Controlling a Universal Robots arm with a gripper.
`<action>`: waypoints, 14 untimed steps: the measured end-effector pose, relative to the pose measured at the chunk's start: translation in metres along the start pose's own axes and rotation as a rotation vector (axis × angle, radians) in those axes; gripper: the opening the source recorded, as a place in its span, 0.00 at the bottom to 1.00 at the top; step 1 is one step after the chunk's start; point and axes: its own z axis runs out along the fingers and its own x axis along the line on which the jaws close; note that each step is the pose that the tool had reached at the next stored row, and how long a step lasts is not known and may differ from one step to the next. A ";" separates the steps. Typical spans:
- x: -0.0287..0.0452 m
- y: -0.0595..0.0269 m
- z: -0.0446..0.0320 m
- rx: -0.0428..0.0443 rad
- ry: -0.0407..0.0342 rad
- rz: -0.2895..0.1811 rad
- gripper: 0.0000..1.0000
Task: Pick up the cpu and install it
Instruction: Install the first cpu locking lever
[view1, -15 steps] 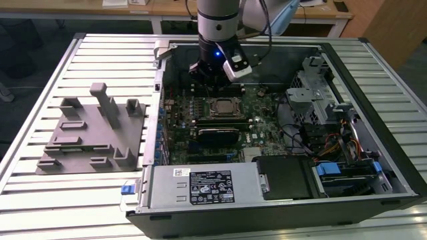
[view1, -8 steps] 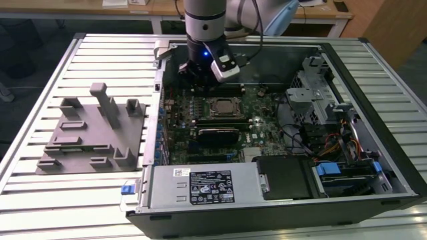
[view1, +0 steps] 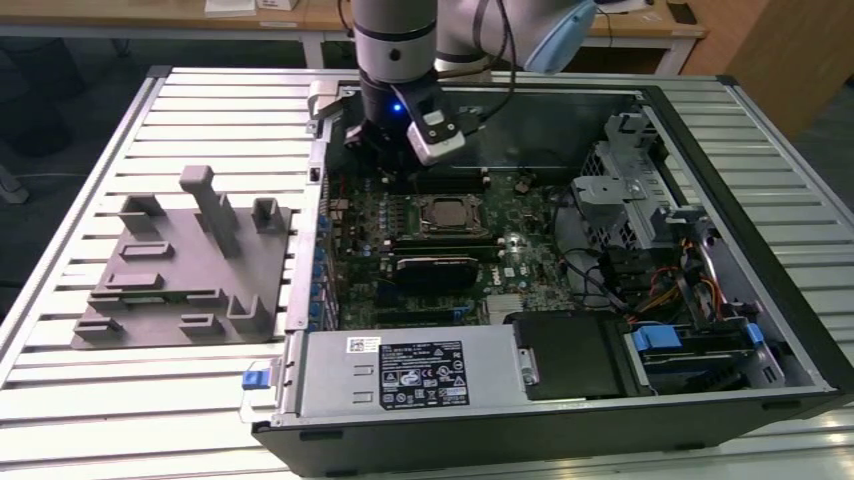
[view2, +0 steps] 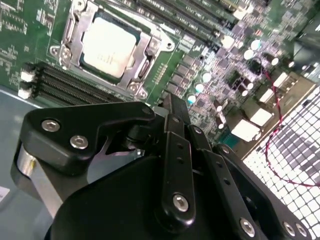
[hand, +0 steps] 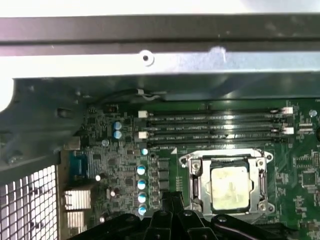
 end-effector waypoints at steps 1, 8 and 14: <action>0.0003 0.0000 0.0000 -0.0078 0.0005 0.000 0.11; 0.0034 -0.0002 -0.0002 -0.0682 0.0034 0.003 0.11; 0.0046 -0.0002 -0.0002 -0.1169 0.0058 0.004 0.11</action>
